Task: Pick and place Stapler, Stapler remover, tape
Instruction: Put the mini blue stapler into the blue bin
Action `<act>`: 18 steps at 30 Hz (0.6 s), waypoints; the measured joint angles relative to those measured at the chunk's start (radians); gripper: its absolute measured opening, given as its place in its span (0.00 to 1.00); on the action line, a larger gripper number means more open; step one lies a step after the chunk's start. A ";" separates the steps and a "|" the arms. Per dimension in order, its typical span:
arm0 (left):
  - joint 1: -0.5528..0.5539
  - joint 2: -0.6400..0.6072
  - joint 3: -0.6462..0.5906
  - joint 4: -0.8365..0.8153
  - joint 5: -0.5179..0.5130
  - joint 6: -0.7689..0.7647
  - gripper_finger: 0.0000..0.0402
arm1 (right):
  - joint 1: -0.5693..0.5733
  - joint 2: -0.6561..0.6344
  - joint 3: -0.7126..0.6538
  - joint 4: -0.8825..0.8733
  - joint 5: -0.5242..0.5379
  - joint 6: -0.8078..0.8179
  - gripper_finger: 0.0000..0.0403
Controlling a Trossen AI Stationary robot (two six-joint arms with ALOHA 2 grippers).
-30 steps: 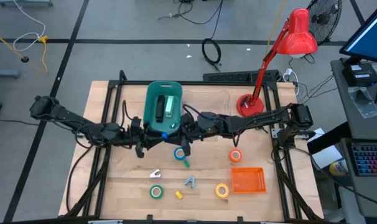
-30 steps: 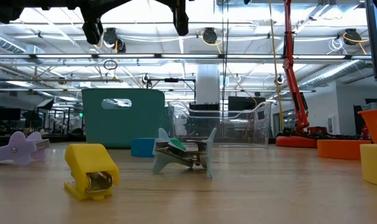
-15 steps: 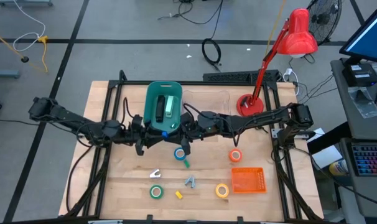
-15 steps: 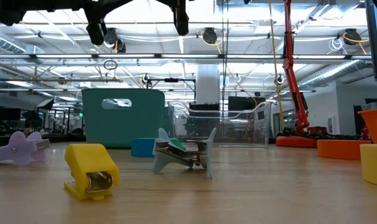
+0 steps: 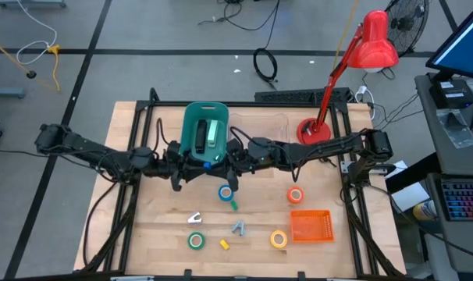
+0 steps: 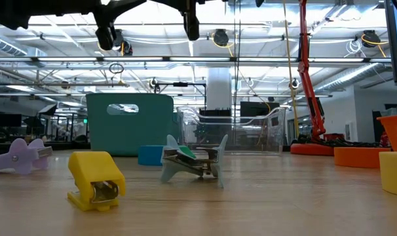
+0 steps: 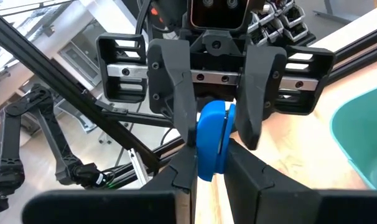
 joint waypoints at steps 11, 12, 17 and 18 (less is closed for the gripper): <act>0.050 0.000 -0.002 0.032 0.096 0.015 0.15 | -0.001 -0.003 -0.001 -0.002 0.004 0.003 0.11; 0.052 0.000 -0.002 0.032 0.100 0.015 0.15 | -0.001 -0.003 -0.001 -0.003 0.004 0.003 0.12; 0.054 0.000 -0.002 0.034 0.102 0.015 0.15 | -0.001 -0.003 -0.001 -0.003 0.005 0.001 0.16; 0.054 0.000 -0.002 0.034 0.103 0.015 0.15 | 0.000 -0.003 -0.001 -0.003 0.005 0.000 0.17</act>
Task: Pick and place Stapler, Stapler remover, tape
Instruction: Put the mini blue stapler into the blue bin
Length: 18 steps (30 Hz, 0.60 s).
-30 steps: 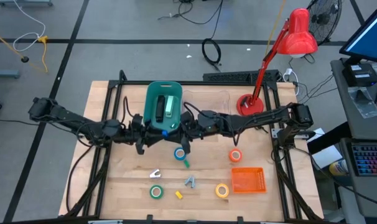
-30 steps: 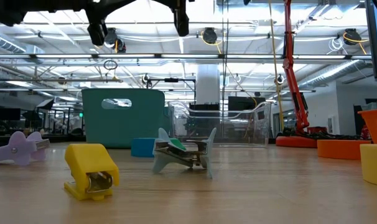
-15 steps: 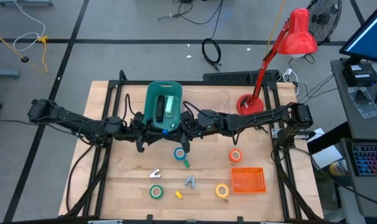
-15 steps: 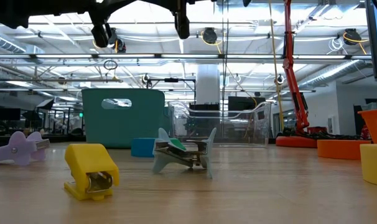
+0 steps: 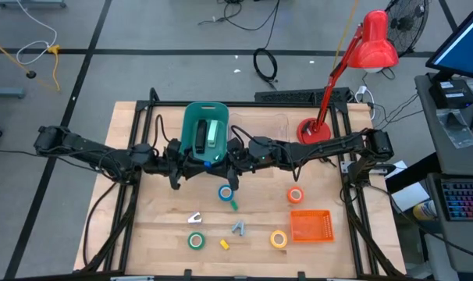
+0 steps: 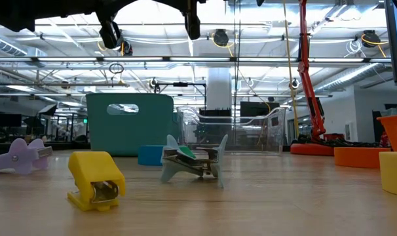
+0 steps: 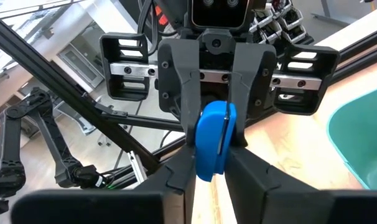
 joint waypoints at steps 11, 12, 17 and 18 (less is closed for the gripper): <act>0.001 0.002 0.000 -0.012 -0.002 0.004 0.15 | 0.000 0.000 0.000 -0.035 -0.006 -0.004 0.35; 0.001 0.002 0.000 -0.012 -0.002 0.004 0.15 | 0.000 0.000 0.001 -0.034 -0.006 -0.004 0.37; 0.001 0.002 0.000 -0.011 0.000 0.004 0.15 | 0.001 0.000 0.002 -0.037 -0.007 0.015 0.49; 0.001 0.002 0.000 -0.012 0.003 0.004 0.15 | 0.001 0.000 0.002 -0.038 -0.007 0.015 0.51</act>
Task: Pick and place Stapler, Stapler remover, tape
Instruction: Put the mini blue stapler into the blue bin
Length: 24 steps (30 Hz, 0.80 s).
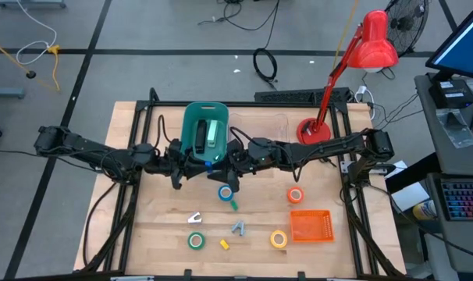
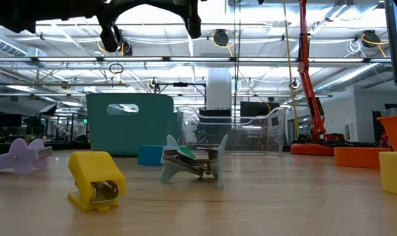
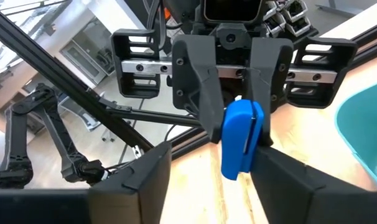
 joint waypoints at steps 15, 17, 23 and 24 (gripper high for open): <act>-0.001 -0.016 0.005 -0.044 0.045 -0.038 0.15 | -0.001 0.011 -0.005 -0.177 -0.052 0.020 0.55; 0.001 -0.019 0.005 -0.059 0.050 -0.035 0.15 | -0.001 0.010 -0.007 -0.215 -0.052 0.026 0.54; 0.020 -0.060 0.004 -0.100 0.043 -0.022 0.15 | -0.001 0.005 -0.004 -0.308 -0.079 0.039 0.54; 0.027 -0.065 0.004 -0.124 0.035 -0.023 0.15 | 0.000 0.005 -0.004 -0.324 -0.081 0.039 0.54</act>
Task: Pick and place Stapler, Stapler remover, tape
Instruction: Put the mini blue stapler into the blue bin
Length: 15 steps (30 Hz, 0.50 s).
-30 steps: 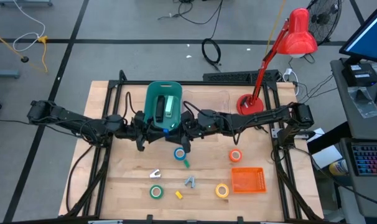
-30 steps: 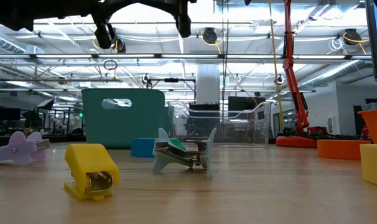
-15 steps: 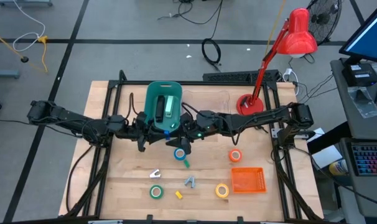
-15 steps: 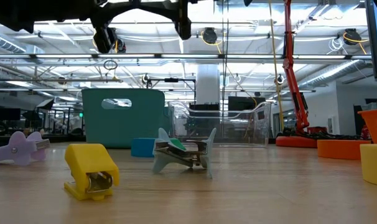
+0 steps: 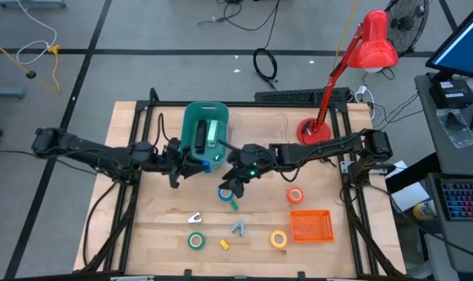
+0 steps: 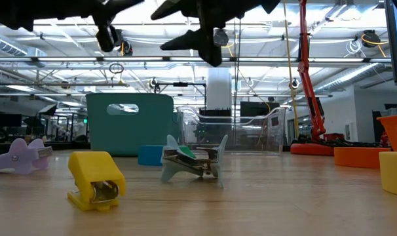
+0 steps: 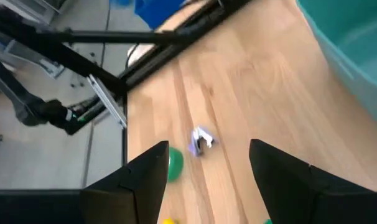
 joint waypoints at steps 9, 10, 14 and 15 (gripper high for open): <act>0.097 -0.023 0.059 -0.374 -0.092 -0.041 0.15 | 0.001 -0.002 0.001 -0.289 -0.049 -0.029 0.52; 0.112 -0.020 0.080 -0.427 -0.093 -0.041 0.15 | 0.002 -0.002 0.001 -0.331 -0.048 -0.032 0.52; 0.181 -0.015 0.172 -0.661 -0.095 -0.038 0.15 | 0.008 -0.002 0.001 -0.435 -0.017 -0.070 0.53; 0.198 -0.012 0.197 -0.708 -0.099 -0.038 0.15 | 0.011 -0.002 0.001 -0.445 0.012 -0.078 0.53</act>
